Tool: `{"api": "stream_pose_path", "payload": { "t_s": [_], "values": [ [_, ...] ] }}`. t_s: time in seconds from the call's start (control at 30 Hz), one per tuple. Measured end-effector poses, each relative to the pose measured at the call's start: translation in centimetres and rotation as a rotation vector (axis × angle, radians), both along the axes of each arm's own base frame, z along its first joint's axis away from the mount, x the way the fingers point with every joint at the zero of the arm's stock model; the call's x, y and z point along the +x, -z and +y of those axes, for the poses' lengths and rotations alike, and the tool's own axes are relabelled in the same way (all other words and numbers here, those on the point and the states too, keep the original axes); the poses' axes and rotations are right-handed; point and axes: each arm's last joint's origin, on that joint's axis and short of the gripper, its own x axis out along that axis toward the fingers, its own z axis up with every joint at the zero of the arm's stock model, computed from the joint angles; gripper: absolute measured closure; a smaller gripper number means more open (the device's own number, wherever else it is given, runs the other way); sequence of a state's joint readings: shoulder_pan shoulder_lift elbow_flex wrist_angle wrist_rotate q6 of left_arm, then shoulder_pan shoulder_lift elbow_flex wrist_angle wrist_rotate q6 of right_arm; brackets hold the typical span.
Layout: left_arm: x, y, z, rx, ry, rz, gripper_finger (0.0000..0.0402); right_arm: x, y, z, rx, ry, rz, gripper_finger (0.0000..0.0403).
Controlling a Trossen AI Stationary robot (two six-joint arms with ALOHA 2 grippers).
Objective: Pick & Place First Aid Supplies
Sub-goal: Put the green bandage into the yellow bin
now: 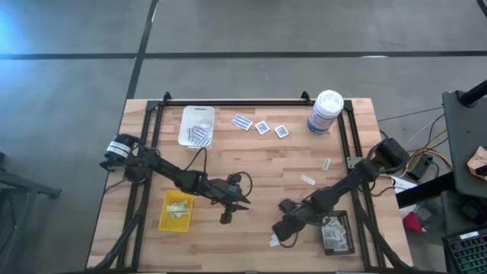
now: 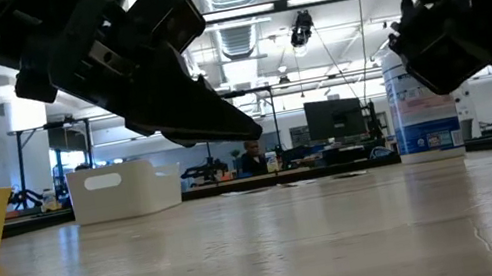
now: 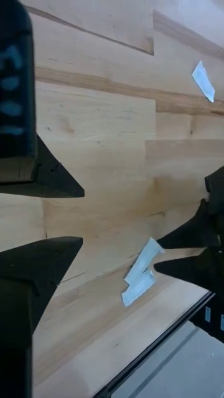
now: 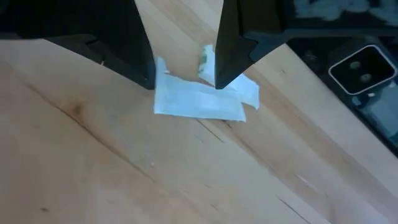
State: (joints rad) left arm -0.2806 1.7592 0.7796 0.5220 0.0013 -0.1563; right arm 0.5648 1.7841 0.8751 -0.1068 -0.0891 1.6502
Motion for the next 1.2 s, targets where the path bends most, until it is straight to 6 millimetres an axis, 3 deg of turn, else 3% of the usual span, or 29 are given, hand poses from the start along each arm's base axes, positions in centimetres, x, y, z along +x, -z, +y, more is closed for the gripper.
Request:
{"api": "stream_pose_path", "payload": {
  "t_s": [0.33, 0.7, 1.03, 1.2],
  "values": [
    [0.0, 0.0, 0.0, 0.001, -0.002, 0.001, 0.0294, 0.1, 0.7, 0.1, 0.019, 0.044, 0.053, 0.0262],
    [0.0, 0.0, 0.0, 0.003, -0.001, 0.001, 0.0294, -0.1, 1.6, 0.0, 0.007, 0.078, 0.1, 0.0333],
    [-0.3, 0.4, 0.1, 0.007, -0.001, 0.015, 0.0294, -0.2, 1.4, -0.1, -0.013, 0.044, 0.076, 0.039],
    [-0.6, 0.8, 0.2, 0.001, -0.006, 0.03, 0.0294, -0.2, 0.5, -0.2, -0.022, 0.013, 0.029, 0.0395]
  ]
}}
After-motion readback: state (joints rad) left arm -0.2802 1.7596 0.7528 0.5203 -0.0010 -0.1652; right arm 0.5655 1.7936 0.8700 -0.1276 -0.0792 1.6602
